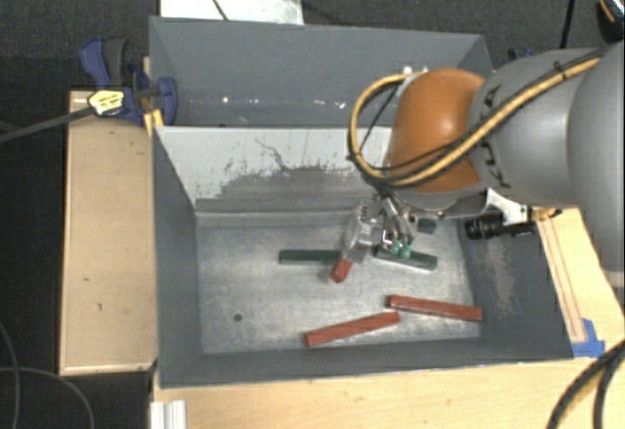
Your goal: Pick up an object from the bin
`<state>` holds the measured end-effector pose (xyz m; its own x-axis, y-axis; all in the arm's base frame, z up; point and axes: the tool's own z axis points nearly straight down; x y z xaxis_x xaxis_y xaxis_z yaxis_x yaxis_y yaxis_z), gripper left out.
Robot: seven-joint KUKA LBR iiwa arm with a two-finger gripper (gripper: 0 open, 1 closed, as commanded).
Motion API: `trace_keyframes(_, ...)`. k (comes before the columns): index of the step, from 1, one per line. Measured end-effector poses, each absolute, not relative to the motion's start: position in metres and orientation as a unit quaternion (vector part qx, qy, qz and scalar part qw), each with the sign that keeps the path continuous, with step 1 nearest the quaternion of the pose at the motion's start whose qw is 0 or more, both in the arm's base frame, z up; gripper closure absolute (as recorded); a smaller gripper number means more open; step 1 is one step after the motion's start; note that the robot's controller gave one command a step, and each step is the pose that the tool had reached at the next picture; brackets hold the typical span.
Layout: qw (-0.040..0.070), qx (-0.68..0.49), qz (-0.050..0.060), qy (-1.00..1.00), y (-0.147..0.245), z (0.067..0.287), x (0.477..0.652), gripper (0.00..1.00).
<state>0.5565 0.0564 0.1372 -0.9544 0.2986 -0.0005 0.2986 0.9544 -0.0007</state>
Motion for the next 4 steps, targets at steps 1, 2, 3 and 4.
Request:
trace_keyframes(1, 0.002, 0.264, 0.001, 0.964, 0.072, 0.158, 0.542, 1.0)
trace_keyframes(2, 0.002, 0.264, 0.0, 0.965, 0.072, 0.158, 0.542, 0.0)
trace_keyframes(3, 0.0, 0.231, -0.001, 0.973, 0.059, 0.068, 0.495, 0.0)
trace_keyframes(4, 0.003, 0.073, 0.0, 0.997, 0.06, 0.081, 0.503, 0.0)
